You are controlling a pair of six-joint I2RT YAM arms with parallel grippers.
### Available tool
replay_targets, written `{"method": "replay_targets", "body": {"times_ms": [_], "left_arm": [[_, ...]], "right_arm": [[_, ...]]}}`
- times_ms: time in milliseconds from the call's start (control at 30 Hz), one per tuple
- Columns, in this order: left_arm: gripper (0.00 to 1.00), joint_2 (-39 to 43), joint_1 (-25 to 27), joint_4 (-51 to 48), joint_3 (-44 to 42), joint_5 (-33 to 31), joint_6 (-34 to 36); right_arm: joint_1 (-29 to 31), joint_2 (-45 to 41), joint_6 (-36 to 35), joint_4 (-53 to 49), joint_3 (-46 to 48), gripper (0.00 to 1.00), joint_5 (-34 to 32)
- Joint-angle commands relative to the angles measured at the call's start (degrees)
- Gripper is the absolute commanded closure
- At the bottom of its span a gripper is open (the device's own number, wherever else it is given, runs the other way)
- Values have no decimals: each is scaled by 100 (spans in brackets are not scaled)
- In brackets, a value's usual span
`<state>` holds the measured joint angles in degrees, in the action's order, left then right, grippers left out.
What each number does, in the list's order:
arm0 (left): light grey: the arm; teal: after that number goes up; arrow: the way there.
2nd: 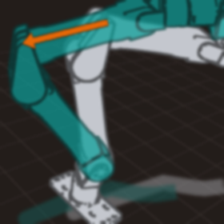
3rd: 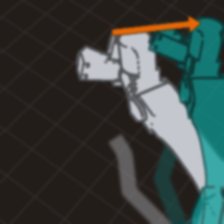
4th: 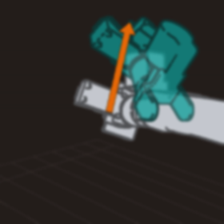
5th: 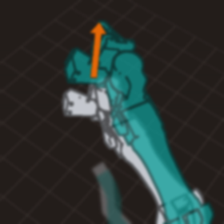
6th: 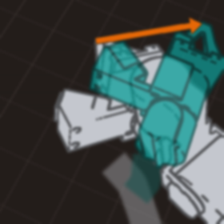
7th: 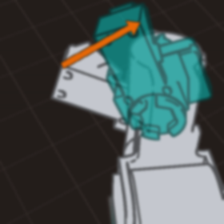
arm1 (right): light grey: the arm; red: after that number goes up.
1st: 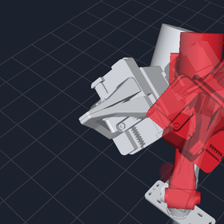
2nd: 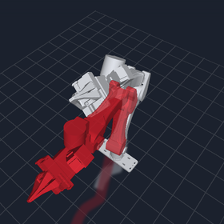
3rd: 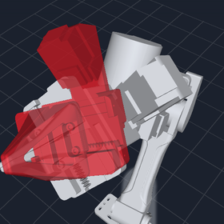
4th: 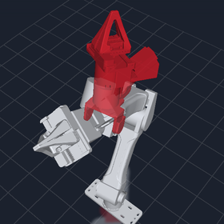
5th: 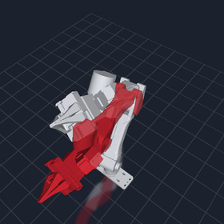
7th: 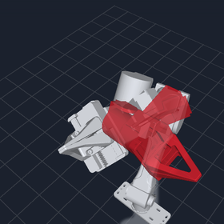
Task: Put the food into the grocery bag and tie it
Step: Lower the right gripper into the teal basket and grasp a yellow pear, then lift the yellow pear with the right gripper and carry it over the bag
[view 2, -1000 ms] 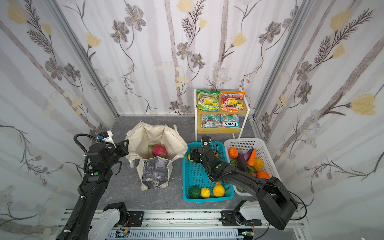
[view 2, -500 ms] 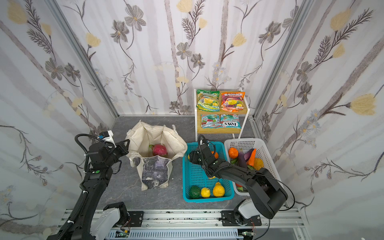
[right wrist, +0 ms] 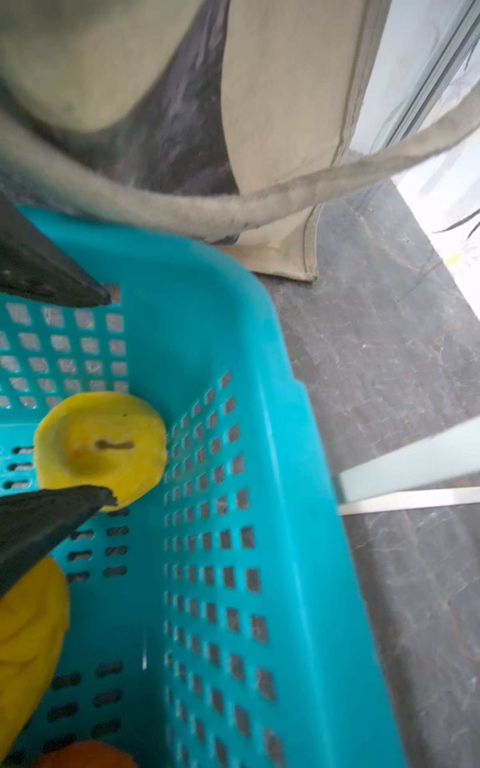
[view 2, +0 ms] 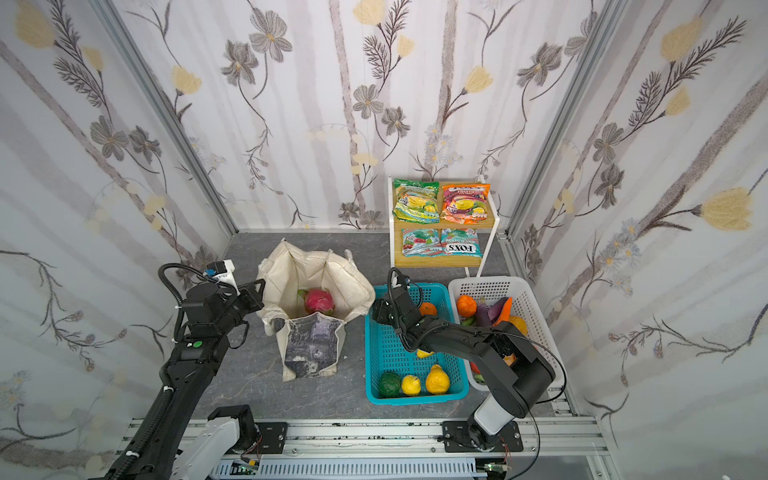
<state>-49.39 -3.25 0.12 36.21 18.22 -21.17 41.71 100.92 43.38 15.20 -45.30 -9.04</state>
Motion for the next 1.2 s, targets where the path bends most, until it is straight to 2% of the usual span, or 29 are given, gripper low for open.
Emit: {"method": "replay_targets", "body": {"times_ms": [0, 200, 600, 900, 1167], "left_arm": [[100, 33, -87, -3, 38, -39, 9], [100, 69, -180, 4, 27, -50, -15], [100, 30, -198, 6, -8, -31, 12], [100, -27, -206, 14, 9, -9, -10], [100, 56, -209, 11, -28, -89, 25]], "right_arm": [[-31, 181, -171, -166, -172, 33, -193], [-41, 433, -98, -712, -459, 34, -356], [-74, 1197, 87, -771, -911, 33, 283], [-73, 1139, 164, -824, -869, 38, 139], [-70, 651, 232, -301, -327, 46, 170]]}}
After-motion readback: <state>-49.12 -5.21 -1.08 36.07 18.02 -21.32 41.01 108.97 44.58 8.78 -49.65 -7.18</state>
